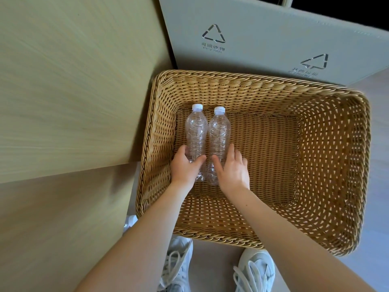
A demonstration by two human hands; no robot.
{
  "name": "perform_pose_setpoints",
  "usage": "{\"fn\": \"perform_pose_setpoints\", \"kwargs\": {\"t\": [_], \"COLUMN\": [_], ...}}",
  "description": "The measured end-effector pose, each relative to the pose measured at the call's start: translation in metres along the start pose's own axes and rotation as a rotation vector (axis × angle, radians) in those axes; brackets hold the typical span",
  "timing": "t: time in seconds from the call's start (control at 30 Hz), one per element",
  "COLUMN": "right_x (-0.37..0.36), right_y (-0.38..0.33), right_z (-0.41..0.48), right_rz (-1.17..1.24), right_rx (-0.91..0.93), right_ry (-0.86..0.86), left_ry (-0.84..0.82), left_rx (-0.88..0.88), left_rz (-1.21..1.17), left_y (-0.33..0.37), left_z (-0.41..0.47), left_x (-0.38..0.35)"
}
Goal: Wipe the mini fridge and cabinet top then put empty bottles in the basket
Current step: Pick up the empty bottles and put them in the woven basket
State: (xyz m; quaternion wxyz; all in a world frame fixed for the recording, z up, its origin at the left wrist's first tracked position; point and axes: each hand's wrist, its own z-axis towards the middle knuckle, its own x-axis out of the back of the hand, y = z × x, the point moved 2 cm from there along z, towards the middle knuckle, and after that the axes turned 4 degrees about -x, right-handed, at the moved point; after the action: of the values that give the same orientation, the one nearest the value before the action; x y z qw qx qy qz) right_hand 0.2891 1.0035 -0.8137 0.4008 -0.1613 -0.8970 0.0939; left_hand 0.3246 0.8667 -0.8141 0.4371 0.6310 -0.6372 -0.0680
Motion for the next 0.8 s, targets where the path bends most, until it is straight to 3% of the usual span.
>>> {"fn": "perform_pose_setpoints", "kwargs": {"t": [0.3, 0.5, 0.8], "right_x": [0.105, 0.262, 0.510], "right_y": [-0.027, -0.066, -0.139], "right_z": [-0.069, -0.189, -0.443], "right_rz": [0.049, 0.042, 0.073], "right_rx": [0.214, 0.369, 0.519], "right_ry": [0.193, 0.350, 0.474], "left_ry": [0.052, 0.076, 0.171], "left_rx": [-0.352, -0.625, -0.944], "left_rz": [0.366, 0.460, 0.585], "left_y": [0.089, 0.230, 0.468], "left_z": [-0.070, -0.193, -0.438], "left_x": [0.061, 0.145, 0.291]}}
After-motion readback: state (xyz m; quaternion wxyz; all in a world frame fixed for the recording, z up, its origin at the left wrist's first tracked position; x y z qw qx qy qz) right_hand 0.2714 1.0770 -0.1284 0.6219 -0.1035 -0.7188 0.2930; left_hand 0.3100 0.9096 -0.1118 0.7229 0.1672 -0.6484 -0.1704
